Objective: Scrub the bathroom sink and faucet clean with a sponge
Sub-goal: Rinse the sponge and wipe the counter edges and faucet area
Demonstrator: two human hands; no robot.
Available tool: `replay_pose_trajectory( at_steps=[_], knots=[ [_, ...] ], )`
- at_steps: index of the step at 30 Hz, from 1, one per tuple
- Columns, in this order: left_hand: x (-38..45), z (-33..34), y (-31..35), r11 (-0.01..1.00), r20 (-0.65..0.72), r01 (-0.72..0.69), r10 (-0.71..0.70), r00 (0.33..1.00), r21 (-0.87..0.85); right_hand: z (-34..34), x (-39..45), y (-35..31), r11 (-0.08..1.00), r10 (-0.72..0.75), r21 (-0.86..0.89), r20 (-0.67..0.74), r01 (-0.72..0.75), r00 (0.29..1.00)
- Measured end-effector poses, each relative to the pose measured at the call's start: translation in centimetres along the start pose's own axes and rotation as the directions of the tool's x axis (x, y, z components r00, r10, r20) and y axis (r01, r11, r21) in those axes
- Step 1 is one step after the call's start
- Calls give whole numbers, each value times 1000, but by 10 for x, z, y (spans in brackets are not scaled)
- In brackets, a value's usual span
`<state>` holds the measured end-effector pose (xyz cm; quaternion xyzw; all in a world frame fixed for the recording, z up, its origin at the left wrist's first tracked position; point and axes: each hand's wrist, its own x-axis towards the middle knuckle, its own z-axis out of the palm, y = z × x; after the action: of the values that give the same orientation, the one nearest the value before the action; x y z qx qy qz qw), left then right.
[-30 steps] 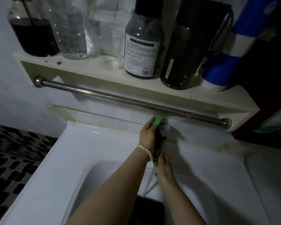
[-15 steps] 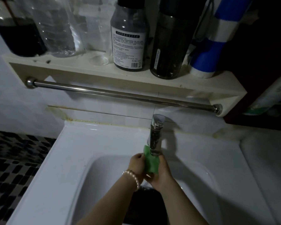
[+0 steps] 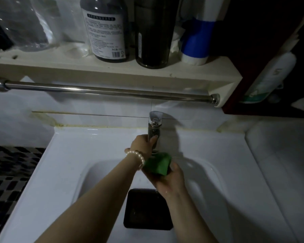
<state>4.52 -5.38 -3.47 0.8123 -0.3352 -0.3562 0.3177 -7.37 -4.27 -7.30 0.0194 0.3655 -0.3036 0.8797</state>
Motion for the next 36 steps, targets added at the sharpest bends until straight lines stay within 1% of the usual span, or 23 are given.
replay_pose_trajectory(
  at_steps=[2,3,4,6,7,8,11,13,14,16,17,19,20,22,23,24,25,26,27,28,29,34,36],
  knots=[
    [0,1,-9,999,-7,-21,22,1000,30,-10,7,-9,971,-206,-151,-119,187,971],
    [0,1,-12,1000,-5,-24,24,1000,-11,-15,12,-15,892,-374,-332,-164,306,913],
    [0,2,-15,998,-5,-19,18,1000,-54,-20,18,-22,696,-574,-591,-117,407,811],
    [1,4,-17,996,-13,-15,14,1000,-87,-30,41,-36,66,-755,-918,210,390,621],
    [3,4,-17,996,-18,-21,19,1000,-87,-32,55,-43,-151,-732,-937,320,315,601],
    [4,5,-19,996,-23,-28,26,999,-79,-32,70,-46,-281,-697,-922,388,267,603],
    [7,5,-20,993,-30,-56,53,998,-101,-26,112,-41,-560,-554,-806,536,191,638],
    [7,4,-18,987,-35,-74,69,997,-142,-25,117,-40,-667,-468,-721,599,185,650],
    [5,4,-16,987,-30,-75,72,997,-143,-33,111,-44,-746,-391,-635,662,200,639],
    [3,2,-13,987,-21,-85,83,996,-140,-54,94,-63,-889,-273,-421,803,179,530],
    [2,2,-13,987,-14,-80,79,997,-142,-64,84,-84,-895,-298,-422,805,142,512],
    [1,2,-12,985,-7,-69,69,998,-161,-70,75,-128,-843,-474,-532,672,-75,569],
    [2,2,-12,983,-3,-61,62,998,-173,-65,72,-141,-777,-591,-589,563,-221,577],
    [2,2,-11,979,2,-50,52,999,-197,-47,88,-145,-495,-822,-822,336,-283,460],
    [3,3,-11,977,0,-50,52,999,-206,-31,95,-137,-293,-883,-932,179,-212,433],
    [3,4,-12,975,-2,-51,52,999,-216,-17,104,-125,-192,-902,-970,114,-149,416],
    [4,5,-13,973,-1,-52,53,999,-225,-5,111,-110,-24,-915,-999,31,24,402],
    [4,4,-13,972,0,-55,56,998,-227,2,117,-96,25,-953,-971,48,236,300],
    [4,5,-13,972,-10,-62,61,998,-227,2,123,-80,141,-934,-892,24,430,356],
    [4,5,-13,972,-23,-69,66,998,-225,6,121,-59,128,-840,-914,107,385,532],
    [5,5,-13,973,-33,-74,69,997,-218,9,117,-44,42,-695,-904,279,425,662],
    [1,4,-9,974,-42,-69,62,997,-218,-8,104,-42,-420,-514,-875,448,241,732],
    [-1,5,-7,975,-57,-53,41,998,-217,-15,81,-37,-409,-462,-889,397,207,793]
  ],
)
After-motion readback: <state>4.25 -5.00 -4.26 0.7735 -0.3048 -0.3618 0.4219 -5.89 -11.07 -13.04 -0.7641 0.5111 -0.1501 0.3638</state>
